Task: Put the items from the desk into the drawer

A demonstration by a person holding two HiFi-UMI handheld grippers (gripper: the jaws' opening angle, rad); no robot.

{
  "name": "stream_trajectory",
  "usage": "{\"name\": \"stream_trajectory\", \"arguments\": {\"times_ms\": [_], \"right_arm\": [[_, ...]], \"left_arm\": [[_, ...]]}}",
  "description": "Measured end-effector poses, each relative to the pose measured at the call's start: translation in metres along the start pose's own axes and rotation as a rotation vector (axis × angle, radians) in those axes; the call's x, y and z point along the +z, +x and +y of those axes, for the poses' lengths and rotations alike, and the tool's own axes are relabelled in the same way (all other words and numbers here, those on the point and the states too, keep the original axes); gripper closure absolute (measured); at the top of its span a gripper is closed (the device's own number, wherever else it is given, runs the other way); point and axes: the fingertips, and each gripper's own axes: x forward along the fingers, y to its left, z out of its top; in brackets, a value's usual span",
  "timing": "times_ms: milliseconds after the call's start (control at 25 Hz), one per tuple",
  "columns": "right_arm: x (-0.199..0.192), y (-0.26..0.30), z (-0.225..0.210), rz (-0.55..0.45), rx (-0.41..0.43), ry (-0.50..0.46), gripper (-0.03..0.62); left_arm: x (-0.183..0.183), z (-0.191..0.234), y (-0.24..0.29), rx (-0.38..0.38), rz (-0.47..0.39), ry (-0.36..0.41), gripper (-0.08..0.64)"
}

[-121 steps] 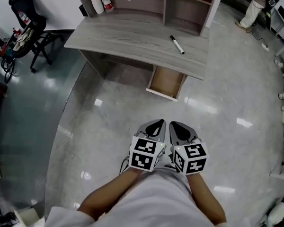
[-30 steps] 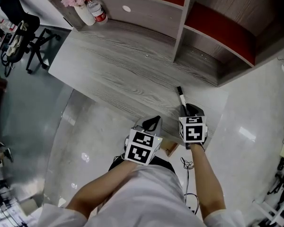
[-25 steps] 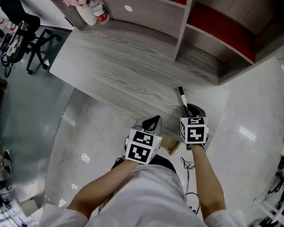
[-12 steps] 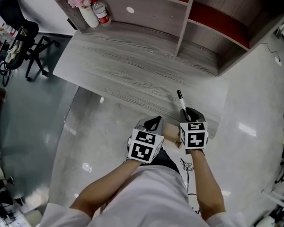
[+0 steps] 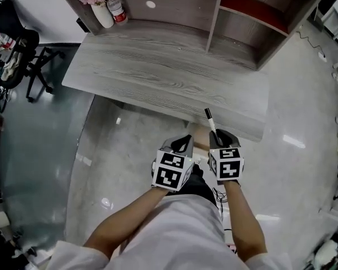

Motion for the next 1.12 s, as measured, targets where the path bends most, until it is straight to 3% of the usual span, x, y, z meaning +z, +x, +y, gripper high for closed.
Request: {"name": "stream_trajectory", "arguments": {"times_ms": [600,1120], "right_arm": [[-0.063,-0.024,0.055,0.011,-0.015,0.062,0.54],[-0.101,0.039,0.039,0.078,0.006,0.143,0.54]], "left_arm": [[-0.048,-0.007,-0.033,-0.051,0.024,0.035,0.557],[-0.072,0.007,-0.001,-0.023,0.072,0.035,0.556]]}}
